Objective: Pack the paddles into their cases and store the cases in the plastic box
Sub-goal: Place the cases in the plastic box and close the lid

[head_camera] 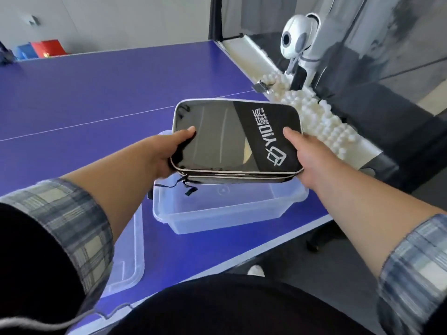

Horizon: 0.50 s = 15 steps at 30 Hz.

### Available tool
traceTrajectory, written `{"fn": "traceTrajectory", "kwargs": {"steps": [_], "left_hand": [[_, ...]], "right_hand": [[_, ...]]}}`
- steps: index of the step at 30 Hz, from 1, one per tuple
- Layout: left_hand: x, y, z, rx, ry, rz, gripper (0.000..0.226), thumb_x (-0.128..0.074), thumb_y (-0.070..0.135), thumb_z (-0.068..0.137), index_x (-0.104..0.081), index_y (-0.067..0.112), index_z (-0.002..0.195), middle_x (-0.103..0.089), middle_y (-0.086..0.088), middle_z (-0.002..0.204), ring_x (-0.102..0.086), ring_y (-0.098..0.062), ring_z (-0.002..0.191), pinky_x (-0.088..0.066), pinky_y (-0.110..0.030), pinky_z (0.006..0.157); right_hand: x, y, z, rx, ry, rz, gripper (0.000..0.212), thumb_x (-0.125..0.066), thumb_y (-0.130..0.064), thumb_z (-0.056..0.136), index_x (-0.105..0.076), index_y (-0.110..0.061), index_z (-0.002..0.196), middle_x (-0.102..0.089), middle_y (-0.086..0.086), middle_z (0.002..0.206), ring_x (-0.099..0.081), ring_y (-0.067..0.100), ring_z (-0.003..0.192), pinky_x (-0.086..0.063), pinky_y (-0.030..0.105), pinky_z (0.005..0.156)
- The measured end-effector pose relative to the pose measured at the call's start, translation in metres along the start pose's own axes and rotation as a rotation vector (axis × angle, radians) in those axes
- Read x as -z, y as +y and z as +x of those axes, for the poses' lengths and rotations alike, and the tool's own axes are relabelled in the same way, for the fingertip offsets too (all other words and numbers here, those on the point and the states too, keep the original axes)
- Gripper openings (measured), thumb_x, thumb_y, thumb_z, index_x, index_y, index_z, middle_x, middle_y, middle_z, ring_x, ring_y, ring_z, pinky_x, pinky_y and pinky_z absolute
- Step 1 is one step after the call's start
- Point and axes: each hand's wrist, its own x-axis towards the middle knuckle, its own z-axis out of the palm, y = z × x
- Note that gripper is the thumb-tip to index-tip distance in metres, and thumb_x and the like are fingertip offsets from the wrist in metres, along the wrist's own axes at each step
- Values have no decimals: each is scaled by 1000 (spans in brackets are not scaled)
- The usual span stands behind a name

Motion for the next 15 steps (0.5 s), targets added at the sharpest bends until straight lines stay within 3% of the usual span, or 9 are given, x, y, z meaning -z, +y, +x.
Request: {"fn": "traceTrajectory", "kwargs": {"steps": [3, 6, 9, 10, 12, 13, 15], "left_hand": [[-4, -21, 41, 92, 108, 12, 29, -71, 36, 89, -68, 11, 103, -79, -3, 90, -75, -19, 84, -56, -37, 88], [-6, -49, 69, 173, 251, 0, 32, -73, 40, 85, -69, 13, 103, -78, -2, 86, -74, -20, 83, -54, -39, 94], [-6, -70, 84, 263, 405, -15, 35, -70, 47, 71, -67, 20, 93, -76, 0, 86, -72, -22, 93, -47, -42, 102], [-5, -74, 87, 288, 446, -17, 39, -68, 48, 64, -66, 23, 94, -76, 0, 93, -71, -22, 102, -44, -42, 105], [-4, -82, 93, 324, 496, -10, 45, -63, 48, 60, -66, 25, 99, -76, -2, 99, -70, -23, 104, -43, -41, 106], [-4, -85, 94, 332, 513, -2, 43, -61, 47, 63, -65, 23, 98, -76, -2, 92, -71, -23, 96, -44, -39, 105], [-5, -90, 97, 341, 524, 4, 28, -58, 41, 73, -63, 19, 89, -71, 0, 68, -68, -20, 68, -50, -29, 88]], "right_hand": [[-1, 13, 54, -90, -49, -152, 31, -74, -36, 86, -66, -19, 111, -78, 6, 101, -77, 26, 85, -61, 42, 76], [-5, 36, 94, -180, -109, -280, 24, -71, -36, 84, -68, -21, 103, -79, 0, 91, -77, 21, 76, -59, 31, 63], [-20, 56, 119, -216, -119, -460, 36, -63, -43, 76, -63, -23, 107, -73, -2, 91, -72, 19, 73, -50, 20, 46], [-25, 63, 123, -241, -122, -505, 42, -62, -44, 74, -60, -24, 111, -71, -2, 94, -70, 20, 77, -52, 22, 47], [-32, 76, 132, -317, -149, -547, 53, -60, -44, 67, -57, -23, 116, -69, 2, 101, -69, 27, 89, -60, 36, 70], [-35, 81, 135, -359, -163, -547, 54, -60, -40, 66, -59, -21, 116, -70, 4, 102, -70, 30, 91, -60, 41, 78], [-37, 92, 141, -402, -177, -531, 45, -62, -31, 68, -62, -18, 111, -73, 7, 101, -71, 30, 87, -58, 36, 74]]}}
